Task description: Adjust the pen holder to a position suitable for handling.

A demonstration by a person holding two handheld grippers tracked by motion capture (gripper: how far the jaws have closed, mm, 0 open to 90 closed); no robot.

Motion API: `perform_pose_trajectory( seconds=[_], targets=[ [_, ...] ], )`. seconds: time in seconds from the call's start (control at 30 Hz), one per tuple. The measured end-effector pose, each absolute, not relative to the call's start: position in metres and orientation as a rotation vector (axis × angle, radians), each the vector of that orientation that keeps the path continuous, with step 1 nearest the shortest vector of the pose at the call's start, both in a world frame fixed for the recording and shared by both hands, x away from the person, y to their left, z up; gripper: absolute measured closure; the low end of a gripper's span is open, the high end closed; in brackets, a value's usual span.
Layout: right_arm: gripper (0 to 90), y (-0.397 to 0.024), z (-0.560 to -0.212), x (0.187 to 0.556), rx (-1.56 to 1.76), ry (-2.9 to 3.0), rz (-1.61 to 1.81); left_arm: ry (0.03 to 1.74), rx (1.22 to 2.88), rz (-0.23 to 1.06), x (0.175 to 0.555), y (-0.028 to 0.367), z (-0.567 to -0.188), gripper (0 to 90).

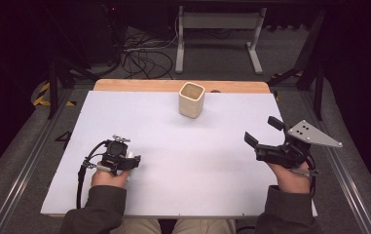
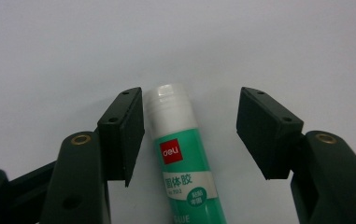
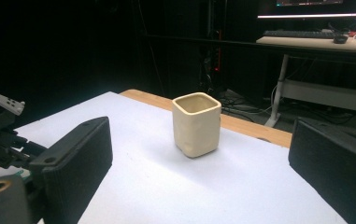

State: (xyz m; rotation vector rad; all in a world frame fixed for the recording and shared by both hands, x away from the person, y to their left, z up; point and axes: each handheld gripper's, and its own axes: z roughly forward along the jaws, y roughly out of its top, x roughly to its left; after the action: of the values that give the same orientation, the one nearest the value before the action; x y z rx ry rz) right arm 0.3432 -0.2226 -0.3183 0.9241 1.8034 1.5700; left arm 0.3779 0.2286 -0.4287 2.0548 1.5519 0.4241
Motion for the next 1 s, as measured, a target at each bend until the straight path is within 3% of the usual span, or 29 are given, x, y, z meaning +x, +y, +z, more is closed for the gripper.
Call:
perform_pose_trajectory(
  seconds=[0.47,0.63,0.67,1.0],
  targets=[
    [6.9,-0.222,-0.317,0.343,0.931,1.816,1.563,1.62,2.114,0.433,0.389,0.222,-0.438,49.6],
    [6.9,-0.219,-0.317,0.342,0.925,1.825,1.559,1.626,2.111,0.43,0.39,0.223,-0.44,54.2],
    [6.9,-0.218,-0.317,0.342,0.922,1.83,1.562,1.626,2.112,0.436,0.39,0.223,-0.439,59.0],
    [7.0,-0.22,-0.316,0.341,0.929,1.825,1.564,1.577,2.147,0.443,0.39,0.224,-0.439,65.1]
  ],
)
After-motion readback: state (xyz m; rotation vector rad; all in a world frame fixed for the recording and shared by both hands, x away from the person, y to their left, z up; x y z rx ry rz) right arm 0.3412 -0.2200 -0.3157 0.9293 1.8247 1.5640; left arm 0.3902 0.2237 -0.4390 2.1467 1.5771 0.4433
